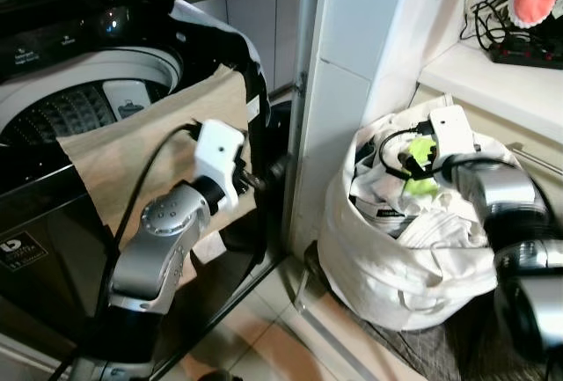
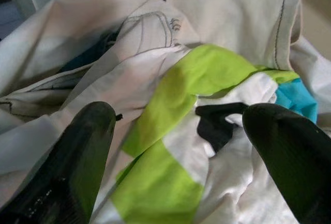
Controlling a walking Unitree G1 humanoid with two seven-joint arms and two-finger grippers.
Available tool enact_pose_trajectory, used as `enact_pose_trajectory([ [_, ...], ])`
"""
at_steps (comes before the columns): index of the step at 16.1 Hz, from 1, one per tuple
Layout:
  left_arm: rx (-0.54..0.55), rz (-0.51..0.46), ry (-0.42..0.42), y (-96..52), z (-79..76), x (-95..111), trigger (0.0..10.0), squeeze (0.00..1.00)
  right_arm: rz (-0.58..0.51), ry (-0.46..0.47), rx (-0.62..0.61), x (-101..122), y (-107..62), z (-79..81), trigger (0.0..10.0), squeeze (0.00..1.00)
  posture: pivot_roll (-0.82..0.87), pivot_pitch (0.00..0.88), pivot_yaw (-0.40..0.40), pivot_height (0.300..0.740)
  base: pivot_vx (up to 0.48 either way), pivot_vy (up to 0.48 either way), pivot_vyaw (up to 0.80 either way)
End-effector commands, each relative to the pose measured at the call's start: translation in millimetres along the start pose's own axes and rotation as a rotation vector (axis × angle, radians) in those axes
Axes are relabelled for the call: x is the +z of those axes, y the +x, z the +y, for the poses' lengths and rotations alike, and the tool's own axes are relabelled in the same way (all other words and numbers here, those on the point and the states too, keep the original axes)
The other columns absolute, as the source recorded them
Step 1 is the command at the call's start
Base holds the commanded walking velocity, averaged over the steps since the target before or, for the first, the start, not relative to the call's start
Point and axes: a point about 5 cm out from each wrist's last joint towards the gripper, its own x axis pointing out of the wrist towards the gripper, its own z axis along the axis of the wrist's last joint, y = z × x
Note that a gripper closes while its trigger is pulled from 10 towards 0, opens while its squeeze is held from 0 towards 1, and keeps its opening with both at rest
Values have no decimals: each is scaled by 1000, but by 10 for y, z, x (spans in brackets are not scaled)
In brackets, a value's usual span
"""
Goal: Clothes washing
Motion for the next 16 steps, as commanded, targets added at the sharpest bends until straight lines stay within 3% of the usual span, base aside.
enact_pose_trajectory([
  [1,-90,1,2,-6,-74,55,10000,0,75,-11,-10,-47,-1,-44,10000,1000,8,0,-12,740,0,0,0],
  [2,-170,36,5,-40,-124,29,10000,0,98,-2,23,-80,17,-28,10000,1000,10,0,-15,740,0,0,0],
  [3,-211,67,22,-62,-143,12,10000,0,158,21,33,-155,42,-13,10000,0,15,0,-20,740,0,0,0],
  [5,-212,68,25,-71,-137,24,10000,0,228,22,55,-276,65,35,10000,0,20,0,-22,740,0,0,0],
  [8,-213,89,27,-76,-123,28,10000,0,267,99,60,-475,106,117,10000,0,33,0,-23,740,0,0,0],
  [9,-213,98,32,-81,-117,22,10000,0,265,133,55,-498,110,118,5098,0,34,0,-22,740,0,0,0],
  [10,-213,101,34,-83,-115,22,10000,0,264,145,55,-501,111,119,5098,0,35,0,-22,740,0,0,0],
  [11,-204,103,38,-86,-105,21,10000,0,259,148,55,-497,113,110,0,0,35,0,-21,740,0,0,0],
  [16,-191,115,49,-76,-99,9,10000,0,239,149,43,-454,109,75,0,0,28,0,-16,740,0,0,0],
])
